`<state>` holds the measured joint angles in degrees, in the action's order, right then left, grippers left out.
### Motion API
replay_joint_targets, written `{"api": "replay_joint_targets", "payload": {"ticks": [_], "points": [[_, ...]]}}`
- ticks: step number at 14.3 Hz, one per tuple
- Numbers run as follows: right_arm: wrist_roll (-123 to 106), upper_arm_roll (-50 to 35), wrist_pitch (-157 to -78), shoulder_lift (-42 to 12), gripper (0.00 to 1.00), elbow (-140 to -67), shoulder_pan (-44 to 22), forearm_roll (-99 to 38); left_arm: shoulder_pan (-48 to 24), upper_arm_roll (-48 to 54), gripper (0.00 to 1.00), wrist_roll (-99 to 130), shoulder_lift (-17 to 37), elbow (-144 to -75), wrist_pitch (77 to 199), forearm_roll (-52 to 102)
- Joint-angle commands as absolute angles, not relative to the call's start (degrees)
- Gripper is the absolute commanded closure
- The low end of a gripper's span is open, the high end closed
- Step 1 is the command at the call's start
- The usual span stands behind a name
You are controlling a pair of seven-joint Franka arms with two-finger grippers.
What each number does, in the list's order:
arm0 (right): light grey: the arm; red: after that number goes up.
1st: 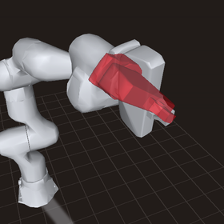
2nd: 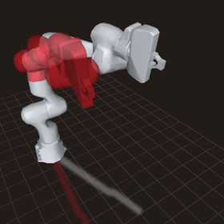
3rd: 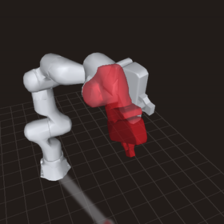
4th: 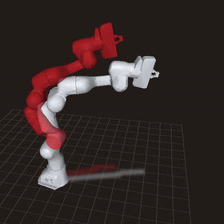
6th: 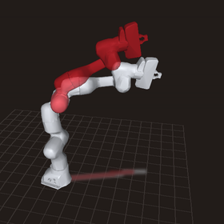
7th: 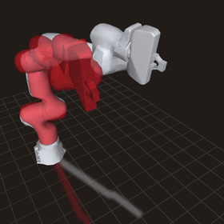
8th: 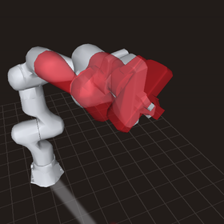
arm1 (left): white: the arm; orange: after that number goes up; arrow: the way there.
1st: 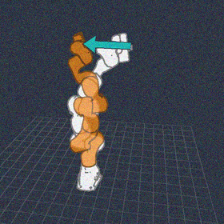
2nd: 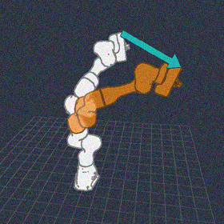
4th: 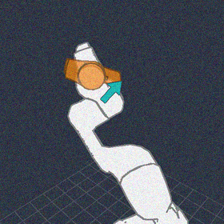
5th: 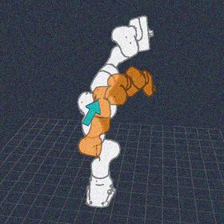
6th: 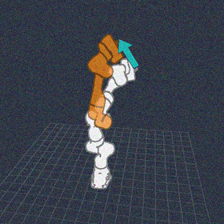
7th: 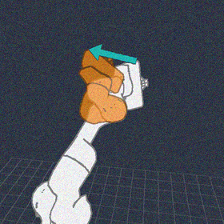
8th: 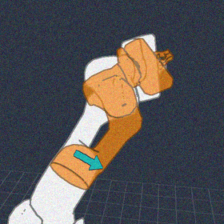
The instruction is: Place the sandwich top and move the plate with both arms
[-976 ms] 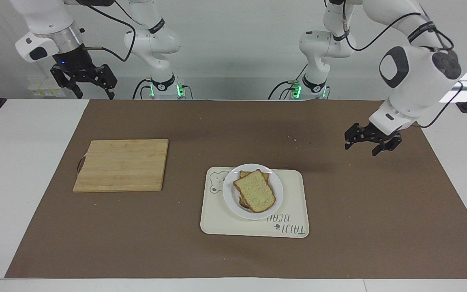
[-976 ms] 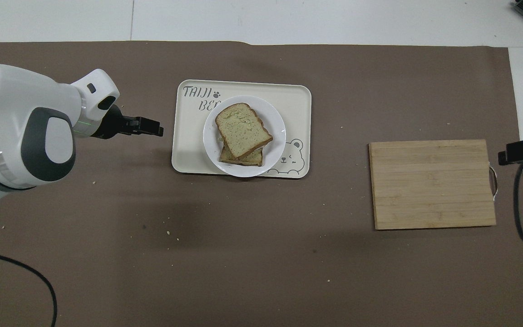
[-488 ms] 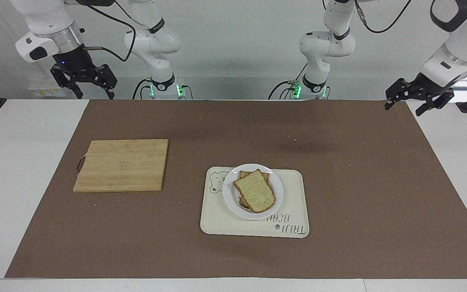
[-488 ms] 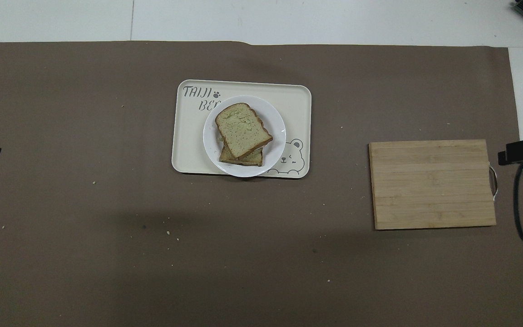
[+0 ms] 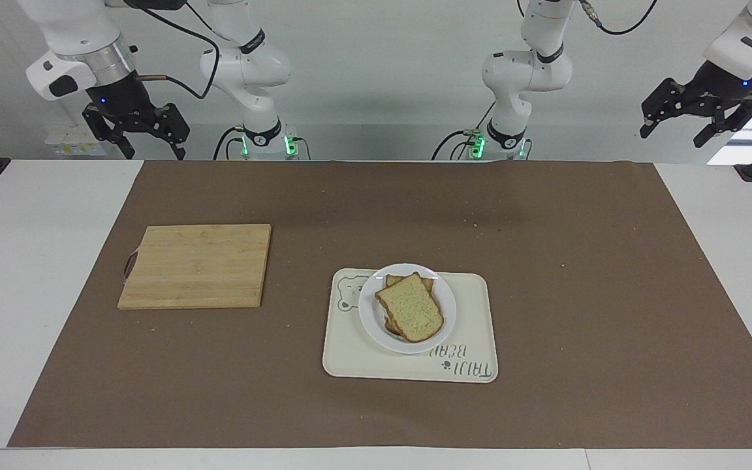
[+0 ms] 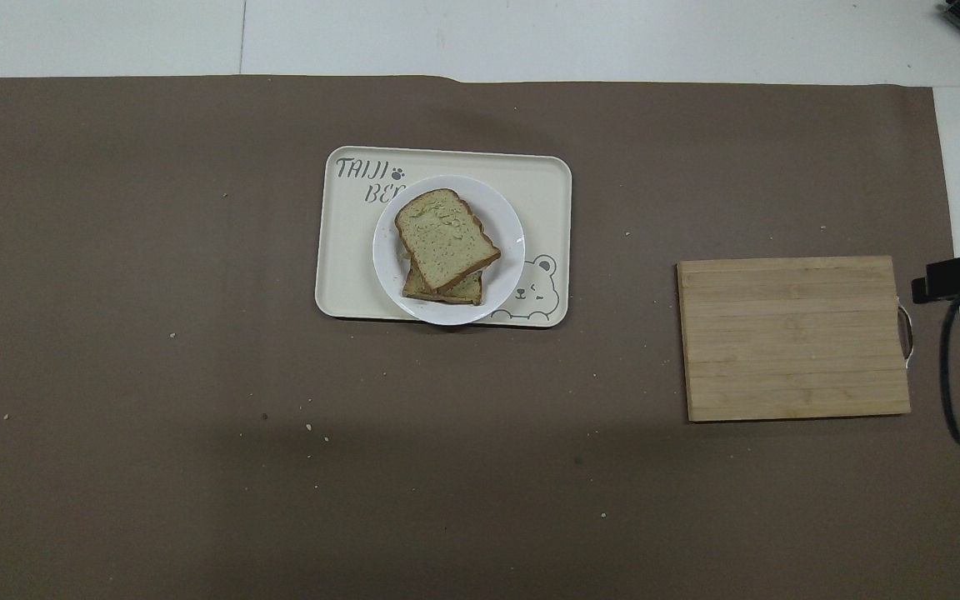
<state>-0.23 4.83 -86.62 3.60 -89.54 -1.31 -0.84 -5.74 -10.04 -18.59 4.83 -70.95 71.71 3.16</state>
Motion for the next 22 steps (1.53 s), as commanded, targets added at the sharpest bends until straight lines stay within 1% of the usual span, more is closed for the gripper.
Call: {"api": "replay_joint_targets", "payload": {"ticks": [1,2,3,7,11,22], "points": [[-1.5,4.6,-86.4,4.2,0.0,-89.9,-0.8,-0.9,-6.3,-9.4,0.0,-18.7,1.3,-77.0,71.5,2.3],[-1.5,4.6,-86.5,4.2,0.0,-89.9,-0.7,-0.9,-6.4,-9.3,0.0,-18.5,-1.5,-81.3,72.8,2.0],[-1.5,4.6,-86.5,4.2,0.0,-89.9,-0.8,-0.9,-7.1,-9.3,0.0,-18.2,-2.6,-83.3,73.3,1.9],[-1.5,4.6,-86.4,4.2,0.0,-89.9,-0.9,-0.9,-8.3,-9.3,0.0,-13.1,-2.9,-83.6,72.8,1.6],[-1.5,4.6,-86.5,4.2,0.0,-89.9,-0.9,-0.9,-8.3,-9.3,0.0,-13.1,-2.9,-83.4,73.4,-0.5],[-1.5,4.6,-86.5,4.2,0.0,-89.9,-0.8,-0.9,-8.2,-9.3,0.0,-13.6,-3.0,-83.6,76.5,-0.4]]}}
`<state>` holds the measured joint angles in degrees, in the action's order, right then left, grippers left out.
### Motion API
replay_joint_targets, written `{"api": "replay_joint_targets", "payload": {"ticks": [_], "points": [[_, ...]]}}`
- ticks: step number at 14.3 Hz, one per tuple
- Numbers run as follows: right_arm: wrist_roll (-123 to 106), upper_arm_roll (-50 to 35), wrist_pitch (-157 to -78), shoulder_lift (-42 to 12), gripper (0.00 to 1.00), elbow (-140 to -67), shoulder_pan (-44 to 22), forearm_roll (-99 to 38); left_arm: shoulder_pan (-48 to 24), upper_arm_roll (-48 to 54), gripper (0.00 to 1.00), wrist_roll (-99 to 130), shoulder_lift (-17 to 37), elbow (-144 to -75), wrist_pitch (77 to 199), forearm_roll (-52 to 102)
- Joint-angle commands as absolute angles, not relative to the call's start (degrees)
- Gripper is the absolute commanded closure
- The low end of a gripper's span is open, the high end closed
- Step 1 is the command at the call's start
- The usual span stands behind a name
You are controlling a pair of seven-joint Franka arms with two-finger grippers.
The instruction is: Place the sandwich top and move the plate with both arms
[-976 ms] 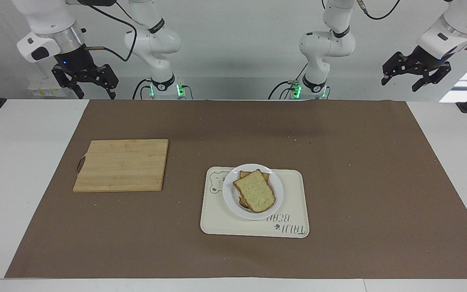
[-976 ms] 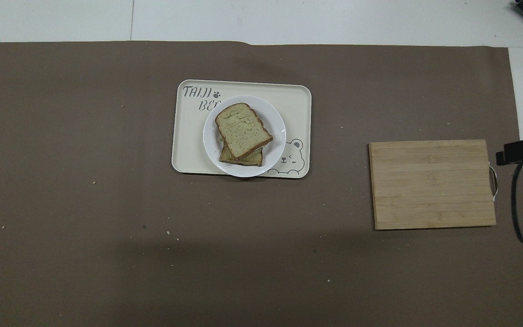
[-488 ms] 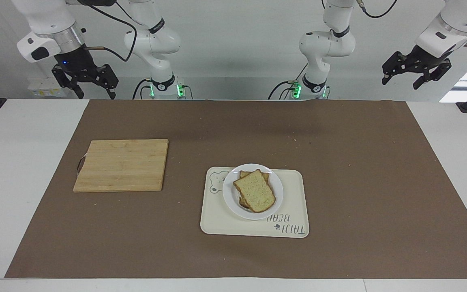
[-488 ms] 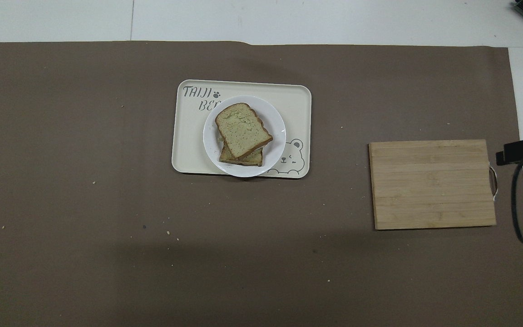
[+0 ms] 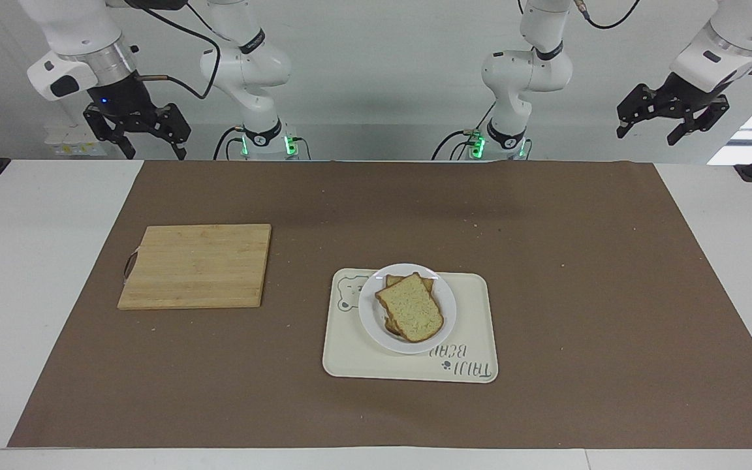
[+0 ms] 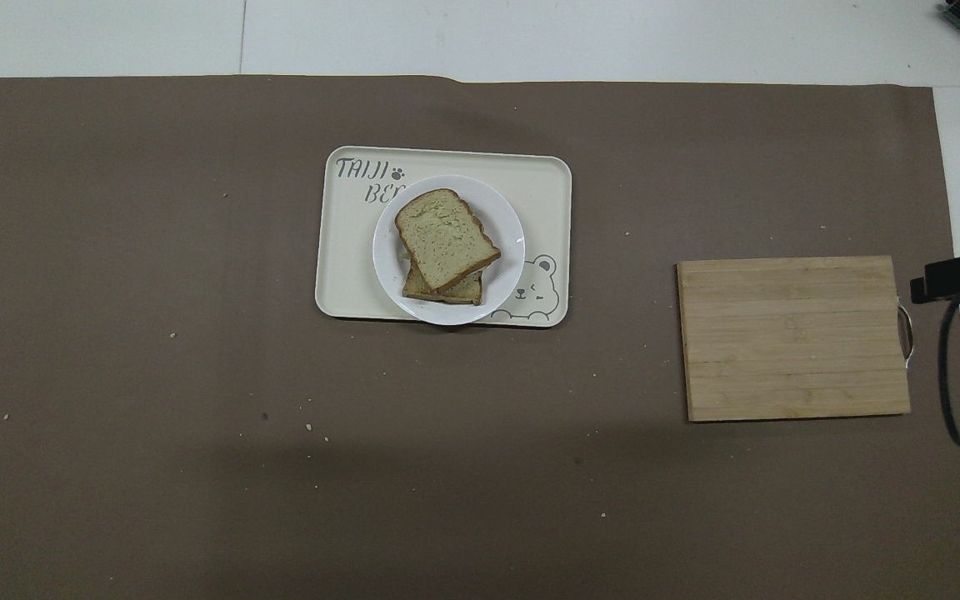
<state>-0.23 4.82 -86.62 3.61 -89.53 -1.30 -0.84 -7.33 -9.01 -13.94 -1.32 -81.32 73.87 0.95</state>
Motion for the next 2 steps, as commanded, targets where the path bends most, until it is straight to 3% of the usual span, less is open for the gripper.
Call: {"api": "replay_joint_targets", "payload": {"ticks": [1,2], "points": [[-1.5,4.6,-86.5,4.2,0.0,-89.9,-0.8,-0.9,-8.2,-9.3,0.0,-13.6,-2.9,-83.6,77.0,-0.4],[-1.6,4.6,-86.5,4.2,0.0,-89.9,-0.8,-0.9,-8.2,-9.3,0.0,-13.6,-2.9,-83.6,76.9,-0.4]]}}
